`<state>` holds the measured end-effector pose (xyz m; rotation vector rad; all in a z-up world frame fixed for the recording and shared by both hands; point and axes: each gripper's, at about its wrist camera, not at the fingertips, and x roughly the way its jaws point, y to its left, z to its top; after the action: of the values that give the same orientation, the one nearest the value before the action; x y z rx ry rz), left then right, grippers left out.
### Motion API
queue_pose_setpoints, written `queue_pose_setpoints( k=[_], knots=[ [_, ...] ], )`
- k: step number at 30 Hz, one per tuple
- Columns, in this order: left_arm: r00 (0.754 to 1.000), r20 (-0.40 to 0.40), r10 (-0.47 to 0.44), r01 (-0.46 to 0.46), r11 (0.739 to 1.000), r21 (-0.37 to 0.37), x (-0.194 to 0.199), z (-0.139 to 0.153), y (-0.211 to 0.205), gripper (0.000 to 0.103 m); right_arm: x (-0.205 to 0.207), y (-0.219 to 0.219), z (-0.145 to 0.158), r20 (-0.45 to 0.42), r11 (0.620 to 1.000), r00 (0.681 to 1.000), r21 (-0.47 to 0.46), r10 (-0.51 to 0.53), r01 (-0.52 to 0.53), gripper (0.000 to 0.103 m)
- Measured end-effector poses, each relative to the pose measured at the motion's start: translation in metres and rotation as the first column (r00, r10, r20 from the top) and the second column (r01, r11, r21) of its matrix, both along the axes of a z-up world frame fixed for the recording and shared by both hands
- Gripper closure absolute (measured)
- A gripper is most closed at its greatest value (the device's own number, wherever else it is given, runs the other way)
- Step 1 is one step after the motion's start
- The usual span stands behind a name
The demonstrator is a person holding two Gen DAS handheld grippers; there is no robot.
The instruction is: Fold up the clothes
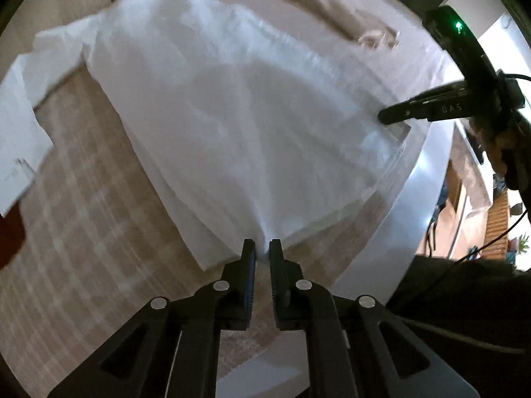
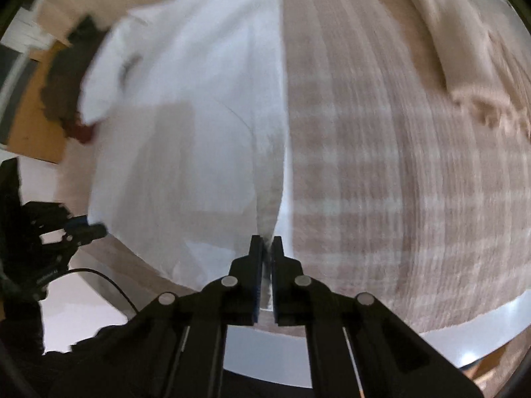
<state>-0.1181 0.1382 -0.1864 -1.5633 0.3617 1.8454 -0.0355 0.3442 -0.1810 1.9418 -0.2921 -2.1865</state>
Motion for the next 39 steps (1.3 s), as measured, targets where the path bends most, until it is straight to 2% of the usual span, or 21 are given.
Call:
queue_pose_setpoints(
  k=[2,5,7,8,9,16,19,22,23,24,25,28,31,35,37,38,39],
  knots=[
    [1.0,0.009,0.022,-0.022,1.0,0.002,-0.001,-0.005,-0.004,0.094,0.001,-0.003,-0.007,0.007,0.999,1.0,0.047,0.022,-0.022,0.098],
    [0.999,-0.007,0.049,-0.049,0.999,0.001,-0.008,-0.001,-0.01,0.094,0.007,-0.006,-0.004,0.012,0.999,1.0,0.046,0.027,-0.027,0.097],
    [0.998,-0.011,0.059,-0.059,0.998,0.009,-0.01,0.004,-0.013,0.094,0.009,-0.004,0.002,0.013,0.997,0.999,0.067,0.038,-0.039,0.085],
    [0.998,-0.013,0.064,-0.064,0.998,0.013,-0.011,0.007,-0.014,0.094,0.011,0.003,0.008,0.003,0.996,0.999,0.085,0.035,-0.035,0.073],
    [0.997,-0.006,0.07,-0.07,0.997,0.031,-0.013,0.011,-0.017,0.094,0.012,0.006,0.012,-0.011,0.996,0.999,0.088,0.033,-0.032,0.068],
    [0.995,-0.002,0.101,-0.101,0.99,0.094,-0.032,0.034,-0.019,0.095,0.035,0.015,0.029,-0.082,0.998,0.995,0.047,0.053,-0.049,0.065],
    [0.997,-0.019,0.076,-0.074,0.993,0.094,-0.038,0.043,-0.01,0.095,0.046,0.014,0.032,-0.099,0.997,0.993,0.035,0.071,-0.068,0.065],
    [0.998,-0.035,0.055,-0.051,0.993,0.109,-0.038,0.049,-0.007,0.092,0.047,-0.003,0.033,-0.1,0.995,0.99,0.034,0.098,-0.096,0.065],
    [0.997,-0.032,0.073,-0.069,0.991,0.114,-0.037,0.048,-0.014,0.088,0.044,-0.008,0.035,-0.105,0.994,0.989,0.03,0.104,-0.102,0.065],
    [0.995,-0.025,0.096,-0.092,0.989,0.115,-0.038,0.045,-0.021,0.078,0.039,-0.017,0.041,-0.115,0.994,0.987,0.018,0.11,-0.109,0.065],
    [0.993,-0.018,0.12,-0.118,0.987,0.109,-0.039,0.04,-0.029,0.075,0.033,-0.025,0.047,-0.124,0.993,0.986,0.006,0.115,-0.115,0.065],
    [0.983,0.004,0.182,-0.182,0.981,0.063,-0.039,0.015,-0.046,0.075,0.013,-0.054,0.063,-0.159,0.989,0.977,-0.004,0.145,-0.147,0.065],
    [0.977,0.053,0.205,-0.208,0.975,0.082,-0.038,-0.006,-0.049,0.075,-0.014,-0.099,0.072,-0.189,0.974,0.956,0.022,0.227,-0.227,0.064],
    [0.979,0.051,0.198,-0.201,0.976,0.078,-0.034,-0.02,-0.04,0.075,-0.043,-0.151,0.06,-0.135,0.946,0.936,0.04,0.325,-0.323,0.064],
    [0.98,0.045,0.195,-0.199,0.975,0.098,-0.033,-0.022,-0.039,0.079,-0.054,-0.174,0.051,-0.107,0.926,0.92,0.076,0.377,-0.371,0.064],
    [0.98,0.037,0.195,-0.198,0.974,0.113,-0.032,-0.022,-0.04,0.085,-0.059,-0.186,0.046,-0.093,0.916,0.913,0.103,0.396,-0.387,0.063],
    [0.98,0.039,0.196,-0.2,0.97,0.136,-0.032,-0.022,-0.042,0.1,-0.063,-0.195,0.041,-0.078,0.907,0.908,0.124,0.412,-0.401,0.063]
  ],
)
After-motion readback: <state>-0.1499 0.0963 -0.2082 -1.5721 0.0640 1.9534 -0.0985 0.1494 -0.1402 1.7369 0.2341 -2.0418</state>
